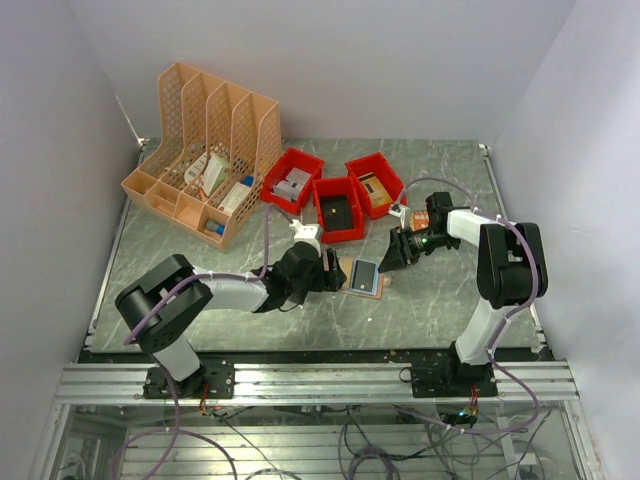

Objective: Put the credit cards into the card holder
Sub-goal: Turn over the card slot in the card holder.

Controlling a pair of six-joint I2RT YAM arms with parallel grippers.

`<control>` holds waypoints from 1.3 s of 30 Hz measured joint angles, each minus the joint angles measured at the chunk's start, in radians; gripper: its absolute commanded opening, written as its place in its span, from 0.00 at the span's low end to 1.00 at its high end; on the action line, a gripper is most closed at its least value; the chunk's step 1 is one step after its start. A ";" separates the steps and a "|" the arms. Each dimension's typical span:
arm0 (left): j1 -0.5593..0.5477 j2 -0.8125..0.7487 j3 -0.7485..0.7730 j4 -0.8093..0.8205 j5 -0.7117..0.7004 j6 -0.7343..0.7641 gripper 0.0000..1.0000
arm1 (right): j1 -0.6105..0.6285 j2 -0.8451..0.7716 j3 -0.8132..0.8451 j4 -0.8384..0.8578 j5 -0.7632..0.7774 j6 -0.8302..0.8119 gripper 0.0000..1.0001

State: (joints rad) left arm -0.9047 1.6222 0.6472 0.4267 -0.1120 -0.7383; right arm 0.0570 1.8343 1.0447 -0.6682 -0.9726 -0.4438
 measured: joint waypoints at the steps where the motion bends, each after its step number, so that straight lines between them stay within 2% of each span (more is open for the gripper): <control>1: -0.005 0.007 0.014 -0.012 -0.005 0.004 0.82 | 0.000 0.004 0.000 0.008 0.005 0.016 0.38; 8: -0.035 0.058 0.095 -0.095 -0.061 0.038 0.81 | 0.000 0.015 -0.002 0.039 -0.006 0.082 0.36; 15: -0.039 0.079 0.122 -0.162 -0.108 0.069 0.71 | 0.000 0.049 -0.002 0.039 -0.061 0.106 0.35; 18: -0.039 0.099 0.142 -0.172 -0.112 0.080 0.62 | 0.000 0.050 -0.002 0.041 -0.076 0.116 0.35; 24: -0.039 0.121 0.162 -0.178 -0.113 0.093 0.55 | 0.000 0.066 -0.002 0.066 -0.076 0.159 0.34; 39: -0.064 0.149 0.181 -0.161 -0.108 0.072 0.52 | -0.042 0.040 -0.013 0.091 0.023 0.212 0.36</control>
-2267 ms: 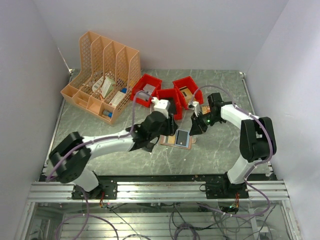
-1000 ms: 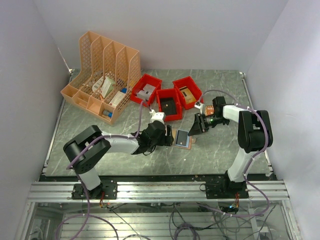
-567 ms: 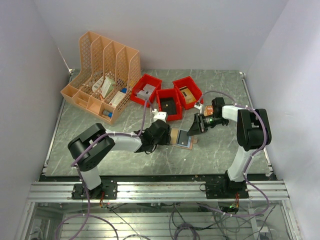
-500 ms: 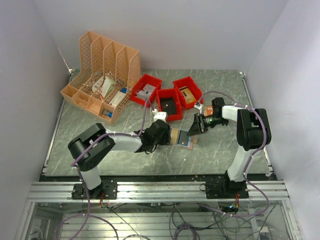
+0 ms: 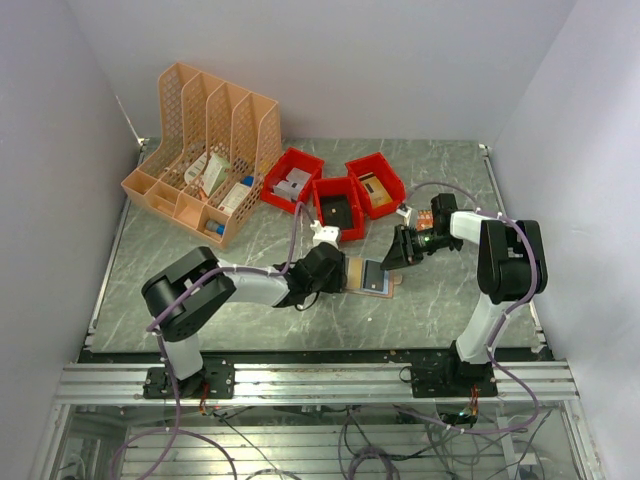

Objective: Put the credit cards into the card holder
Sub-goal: Turn over the card slot in the card holder.

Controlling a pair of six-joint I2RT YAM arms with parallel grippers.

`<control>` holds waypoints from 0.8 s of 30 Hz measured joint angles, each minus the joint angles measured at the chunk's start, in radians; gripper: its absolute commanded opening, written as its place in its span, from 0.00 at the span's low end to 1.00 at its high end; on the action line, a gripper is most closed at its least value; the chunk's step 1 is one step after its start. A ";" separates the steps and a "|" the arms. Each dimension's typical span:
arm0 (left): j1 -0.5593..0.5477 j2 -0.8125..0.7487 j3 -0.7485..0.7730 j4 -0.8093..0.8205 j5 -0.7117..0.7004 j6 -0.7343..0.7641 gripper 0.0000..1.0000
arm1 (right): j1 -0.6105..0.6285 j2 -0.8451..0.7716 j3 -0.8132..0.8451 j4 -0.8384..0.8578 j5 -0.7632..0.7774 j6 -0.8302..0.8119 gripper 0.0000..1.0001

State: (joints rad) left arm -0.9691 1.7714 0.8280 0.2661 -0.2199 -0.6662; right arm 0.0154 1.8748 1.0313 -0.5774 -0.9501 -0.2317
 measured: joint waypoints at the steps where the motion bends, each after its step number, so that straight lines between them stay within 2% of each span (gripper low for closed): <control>1: -0.009 0.000 0.000 0.000 0.002 -0.004 0.52 | 0.000 0.002 0.000 -0.002 0.003 0.000 0.36; 11: -0.026 0.000 0.000 0.003 0.007 -0.028 0.51 | -0.009 0.002 0.000 -0.007 0.046 0.009 0.38; 24: -0.049 0.000 -0.005 0.016 0.025 -0.047 0.51 | -0.021 0.007 0.000 -0.009 0.011 0.009 0.38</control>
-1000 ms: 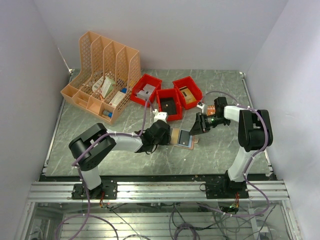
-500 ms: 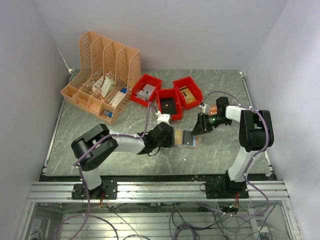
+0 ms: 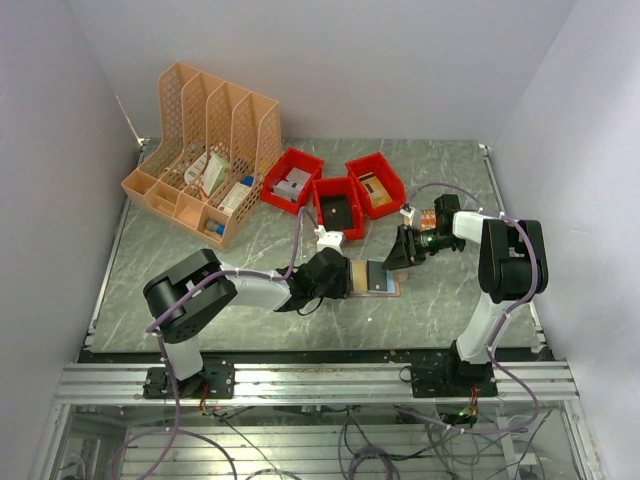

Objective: Put the credit cards into the card holder
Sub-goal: Turn over the card slot in the card holder.

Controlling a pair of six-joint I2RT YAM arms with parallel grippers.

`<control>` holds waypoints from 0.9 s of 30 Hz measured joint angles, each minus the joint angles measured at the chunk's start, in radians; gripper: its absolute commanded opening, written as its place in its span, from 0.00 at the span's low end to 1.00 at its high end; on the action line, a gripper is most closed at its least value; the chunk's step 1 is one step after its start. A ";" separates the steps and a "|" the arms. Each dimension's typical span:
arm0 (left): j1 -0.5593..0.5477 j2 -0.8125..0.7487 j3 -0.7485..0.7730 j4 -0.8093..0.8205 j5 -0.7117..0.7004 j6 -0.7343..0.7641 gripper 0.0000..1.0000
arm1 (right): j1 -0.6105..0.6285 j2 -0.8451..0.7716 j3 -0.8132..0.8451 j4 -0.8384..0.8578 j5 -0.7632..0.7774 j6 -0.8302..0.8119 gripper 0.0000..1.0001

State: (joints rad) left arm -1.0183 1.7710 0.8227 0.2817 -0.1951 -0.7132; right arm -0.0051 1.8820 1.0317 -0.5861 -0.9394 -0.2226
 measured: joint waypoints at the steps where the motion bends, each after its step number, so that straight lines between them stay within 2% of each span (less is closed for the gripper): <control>1: 0.000 0.000 0.000 0.000 0.002 -0.001 0.51 | -0.002 0.000 0.000 -0.002 -0.010 -0.002 0.37; 8: -0.004 0.000 -0.001 0.005 0.013 -0.003 0.52 | -0.019 0.002 0.000 -0.006 -0.118 -0.006 0.36; 16: -0.006 -0.011 -0.002 -0.004 0.012 -0.002 0.57 | -0.029 0.034 0.000 -0.017 -0.218 -0.015 0.36; 23: -0.006 -0.091 -0.016 -0.056 -0.010 -0.001 0.46 | -0.032 0.041 0.000 -0.018 -0.275 -0.017 0.34; 27: -0.006 -0.116 -0.014 -0.056 -0.011 0.002 0.43 | -0.033 0.047 0.000 -0.023 -0.296 -0.019 0.34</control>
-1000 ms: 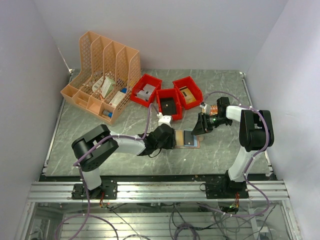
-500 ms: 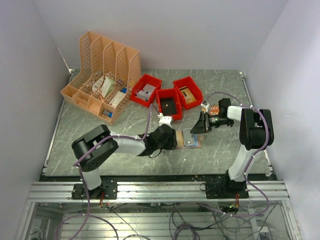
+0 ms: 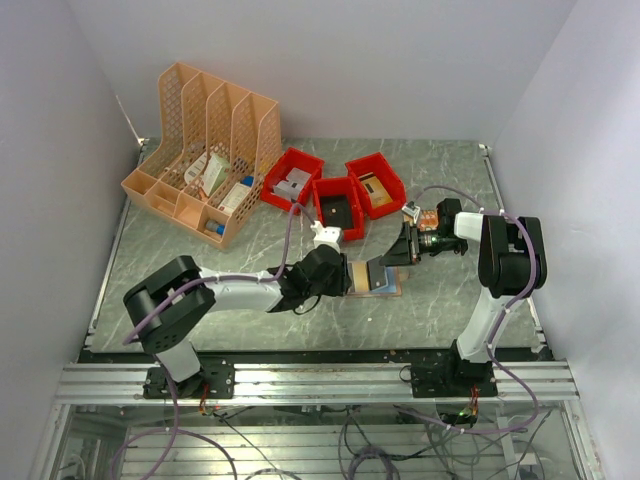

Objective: Put the credit cards into the card holder
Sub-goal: Turn over the card slot in the card holder.

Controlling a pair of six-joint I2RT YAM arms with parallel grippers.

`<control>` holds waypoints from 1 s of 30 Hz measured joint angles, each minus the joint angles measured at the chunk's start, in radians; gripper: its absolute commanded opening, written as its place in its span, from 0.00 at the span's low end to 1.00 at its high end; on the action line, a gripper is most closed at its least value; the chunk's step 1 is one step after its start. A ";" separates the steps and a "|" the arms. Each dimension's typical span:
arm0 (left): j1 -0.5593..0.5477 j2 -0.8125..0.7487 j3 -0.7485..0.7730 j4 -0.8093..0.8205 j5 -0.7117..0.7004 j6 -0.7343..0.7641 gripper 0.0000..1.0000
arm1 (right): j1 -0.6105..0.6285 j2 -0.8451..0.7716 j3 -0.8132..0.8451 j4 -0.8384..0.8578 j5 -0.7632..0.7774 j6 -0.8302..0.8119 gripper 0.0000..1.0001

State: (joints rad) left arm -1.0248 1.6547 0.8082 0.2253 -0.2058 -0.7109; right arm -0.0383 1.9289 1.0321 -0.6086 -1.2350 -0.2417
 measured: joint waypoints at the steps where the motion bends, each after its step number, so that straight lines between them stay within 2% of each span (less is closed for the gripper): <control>1: 0.000 0.001 0.002 0.002 0.002 0.000 0.41 | 0.000 0.000 0.000 -0.002 -0.007 0.000 0.34; 4: 0.000 0.019 0.016 0.010 0.008 -0.001 0.28 | 0.000 0.000 0.000 -0.003 -0.031 0.000 0.33; 6: 0.000 0.056 0.053 0.011 0.012 0.000 0.24 | 0.000 0.000 0.000 -0.003 -0.044 -0.002 0.33; 14: 0.028 0.165 0.134 0.040 0.050 0.004 0.24 | 0.035 0.011 0.000 -0.003 -0.079 -0.003 0.30; 17: 0.045 0.195 0.134 0.059 0.069 0.003 0.24 | 0.061 0.027 0.000 -0.006 -0.086 -0.008 0.31; 23: 0.083 0.208 0.091 0.138 0.110 -0.025 0.24 | 0.125 0.053 0.023 -0.050 -0.107 -0.050 0.37; 30: 0.108 0.208 0.060 0.201 0.143 -0.045 0.25 | 0.176 0.080 0.061 -0.100 -0.117 -0.103 0.34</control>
State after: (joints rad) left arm -0.9173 1.8622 0.8684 0.4263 -0.0624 -0.7563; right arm 0.1379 2.0090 1.0935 -0.7086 -1.3521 -0.3450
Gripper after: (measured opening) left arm 0.246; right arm 0.358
